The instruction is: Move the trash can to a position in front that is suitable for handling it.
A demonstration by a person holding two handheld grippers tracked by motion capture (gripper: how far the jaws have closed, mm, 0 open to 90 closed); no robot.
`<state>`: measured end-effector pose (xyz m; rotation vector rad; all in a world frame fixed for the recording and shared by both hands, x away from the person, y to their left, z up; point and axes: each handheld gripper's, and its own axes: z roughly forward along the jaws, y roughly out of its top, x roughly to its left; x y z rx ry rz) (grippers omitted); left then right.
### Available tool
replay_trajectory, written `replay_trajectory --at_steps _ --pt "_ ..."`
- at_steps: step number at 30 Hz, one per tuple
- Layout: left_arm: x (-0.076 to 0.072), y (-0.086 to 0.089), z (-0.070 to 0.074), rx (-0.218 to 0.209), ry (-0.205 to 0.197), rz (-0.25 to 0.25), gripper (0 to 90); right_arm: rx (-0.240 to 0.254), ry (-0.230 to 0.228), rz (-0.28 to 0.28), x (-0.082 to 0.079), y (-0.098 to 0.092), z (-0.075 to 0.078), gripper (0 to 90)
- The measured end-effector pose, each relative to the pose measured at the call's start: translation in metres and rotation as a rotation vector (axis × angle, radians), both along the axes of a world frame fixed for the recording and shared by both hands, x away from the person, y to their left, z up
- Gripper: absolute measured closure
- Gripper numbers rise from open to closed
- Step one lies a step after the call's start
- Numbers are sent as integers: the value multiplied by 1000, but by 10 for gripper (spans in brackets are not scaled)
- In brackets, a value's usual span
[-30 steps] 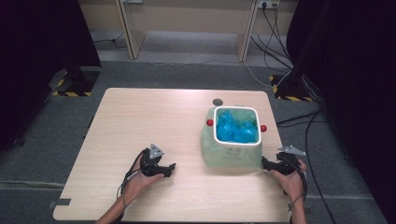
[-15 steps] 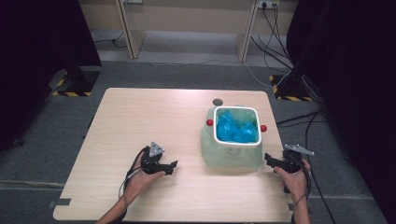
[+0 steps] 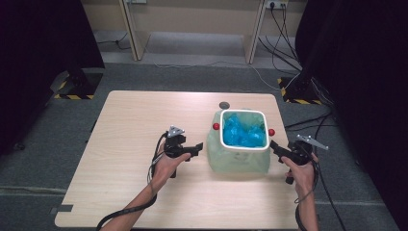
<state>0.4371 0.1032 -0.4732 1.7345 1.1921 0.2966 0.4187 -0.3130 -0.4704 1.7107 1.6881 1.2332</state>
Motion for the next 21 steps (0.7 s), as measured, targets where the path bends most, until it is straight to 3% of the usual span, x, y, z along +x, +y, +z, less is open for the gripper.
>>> replay_trajectory --at_steps 6,8,11,17,21 --pt "18 -23 0 -27 20 26 171 51 5 9 6 7 -6 171" --pt "22 -30 0 -52 34 18 171 60 10 13 7 8 -8 172" --pt "24 -39 -2 -48 50 2 171 83 16 12 7 9 -9 172" --pt "21 -42 -3 -45 66 -25 175 103 30 46 9 21 -10 202" --pt "18 -35 -2 -40 67 -33 195 78 31 66 9 30 -8 226"
